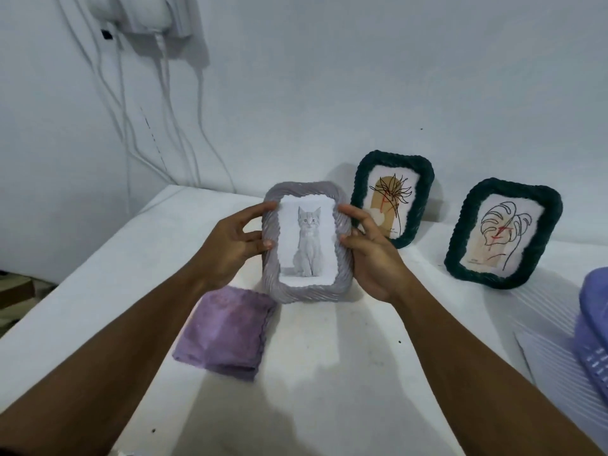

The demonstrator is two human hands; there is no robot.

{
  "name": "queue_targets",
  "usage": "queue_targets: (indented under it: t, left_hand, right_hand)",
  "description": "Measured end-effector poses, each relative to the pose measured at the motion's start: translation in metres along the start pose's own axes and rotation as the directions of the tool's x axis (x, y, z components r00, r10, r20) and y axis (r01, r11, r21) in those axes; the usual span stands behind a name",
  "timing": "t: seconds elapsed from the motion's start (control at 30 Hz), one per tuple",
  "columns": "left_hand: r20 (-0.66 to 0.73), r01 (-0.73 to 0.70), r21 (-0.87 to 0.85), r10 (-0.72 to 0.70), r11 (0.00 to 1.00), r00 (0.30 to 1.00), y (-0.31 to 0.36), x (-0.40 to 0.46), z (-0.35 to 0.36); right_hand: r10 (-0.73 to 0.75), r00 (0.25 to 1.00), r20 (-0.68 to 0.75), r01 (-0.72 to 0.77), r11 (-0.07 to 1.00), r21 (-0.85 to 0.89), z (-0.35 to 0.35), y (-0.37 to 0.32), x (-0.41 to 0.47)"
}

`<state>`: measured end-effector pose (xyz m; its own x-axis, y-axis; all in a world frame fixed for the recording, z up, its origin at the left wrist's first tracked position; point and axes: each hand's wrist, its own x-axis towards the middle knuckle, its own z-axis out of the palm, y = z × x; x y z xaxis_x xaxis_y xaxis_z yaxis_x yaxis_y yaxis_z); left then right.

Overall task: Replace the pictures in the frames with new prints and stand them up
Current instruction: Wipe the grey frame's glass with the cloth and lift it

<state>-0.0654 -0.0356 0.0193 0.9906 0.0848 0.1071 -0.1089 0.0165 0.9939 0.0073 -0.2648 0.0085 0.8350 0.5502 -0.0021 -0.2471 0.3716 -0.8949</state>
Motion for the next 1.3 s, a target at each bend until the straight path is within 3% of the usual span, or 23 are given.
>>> queue_targets:
  t: [0.3,0.73,1.3]
  left_hand:
    - [-0.031,-0.021,0.111,0.025,0.994,0.999,0.002,0.044,-0.039]
    - [-0.135,-0.087,0.266,0.126,0.960,0.983,-0.021,0.101,-0.046]
    - [-0.181,-0.052,0.291,0.109,0.955,0.977,-0.037,0.081,-0.034]
  right_hand:
    - [-0.054,0.993,0.105,0.095,0.894,-0.439,0.013,-0.011,0.071]
    - [-0.137,0.987,0.086,0.160,0.754,-0.638,-0.004,0.003,0.132]
    - [-0.135,0.986,0.098,0.163,0.676,-0.718,-0.010,0.019,0.117]
